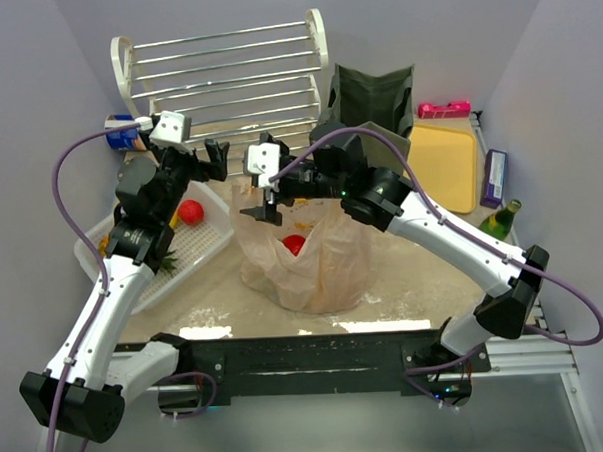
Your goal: Place the mixed food into the grocery bags and tie them
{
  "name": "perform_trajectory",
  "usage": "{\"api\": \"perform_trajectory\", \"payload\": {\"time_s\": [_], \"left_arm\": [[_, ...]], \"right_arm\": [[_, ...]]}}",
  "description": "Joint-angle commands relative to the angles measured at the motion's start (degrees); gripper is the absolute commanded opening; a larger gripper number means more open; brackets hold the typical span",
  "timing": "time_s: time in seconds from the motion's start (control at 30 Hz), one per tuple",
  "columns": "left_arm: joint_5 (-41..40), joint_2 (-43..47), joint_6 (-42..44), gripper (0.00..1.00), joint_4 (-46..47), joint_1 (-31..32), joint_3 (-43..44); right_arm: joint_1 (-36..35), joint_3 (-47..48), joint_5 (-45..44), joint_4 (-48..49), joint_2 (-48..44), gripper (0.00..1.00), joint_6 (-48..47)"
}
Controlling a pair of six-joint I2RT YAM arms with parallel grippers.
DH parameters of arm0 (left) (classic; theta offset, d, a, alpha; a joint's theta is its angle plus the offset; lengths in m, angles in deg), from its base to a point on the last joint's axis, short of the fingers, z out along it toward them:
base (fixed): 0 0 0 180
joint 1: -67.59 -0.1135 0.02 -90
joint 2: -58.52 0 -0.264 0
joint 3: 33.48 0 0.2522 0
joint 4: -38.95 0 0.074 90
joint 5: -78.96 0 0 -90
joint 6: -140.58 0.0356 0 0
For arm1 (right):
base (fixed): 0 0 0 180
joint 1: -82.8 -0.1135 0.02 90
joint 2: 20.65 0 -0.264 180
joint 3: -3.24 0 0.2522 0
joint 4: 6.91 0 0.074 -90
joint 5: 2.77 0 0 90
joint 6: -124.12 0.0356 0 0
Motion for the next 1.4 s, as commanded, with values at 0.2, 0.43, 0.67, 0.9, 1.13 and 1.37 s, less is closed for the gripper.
{"api": "perform_trajectory", "payload": {"time_s": [0.2, 0.43, 0.67, 0.9, 1.13, 1.37], "left_arm": [[1.48, -0.21, 1.21, 1.0, 2.59, -0.83, 0.75], [2.36, -0.3, 1.64, 1.0, 2.59, -0.83, 0.66], [7.36, 2.33, 4.02, 1.0, 2.67, -1.0, -0.04], [22.87, 10.33, 9.63, 1.0, 1.54, -2.06, -6.62], [40.22, 16.05, 12.9, 1.0, 0.83, -2.06, -9.27], [57.29, 7.27, 9.64, 1.0, 1.28, -2.06, -4.1]], "right_arm": [[-0.16, 1.55, 2.49, -4.96, 0.89, 0.92, -1.36], [-0.24, -0.46, 0.2, -1.18, -0.95, 0.49, -0.48], [-0.16, -4.25, 0.47, 4.09, -4.29, 0.05, 2.77], [2.56, -5.48, -2.35, 4.72, -6.93, 0.0, 9.18], [7.57, -3.9, 4.32, -0.29, -6.75, 0.0, 10.94], [9.07, -5.74, 11.36, 0.14, -7.63, 0.0, 11.03]]}}
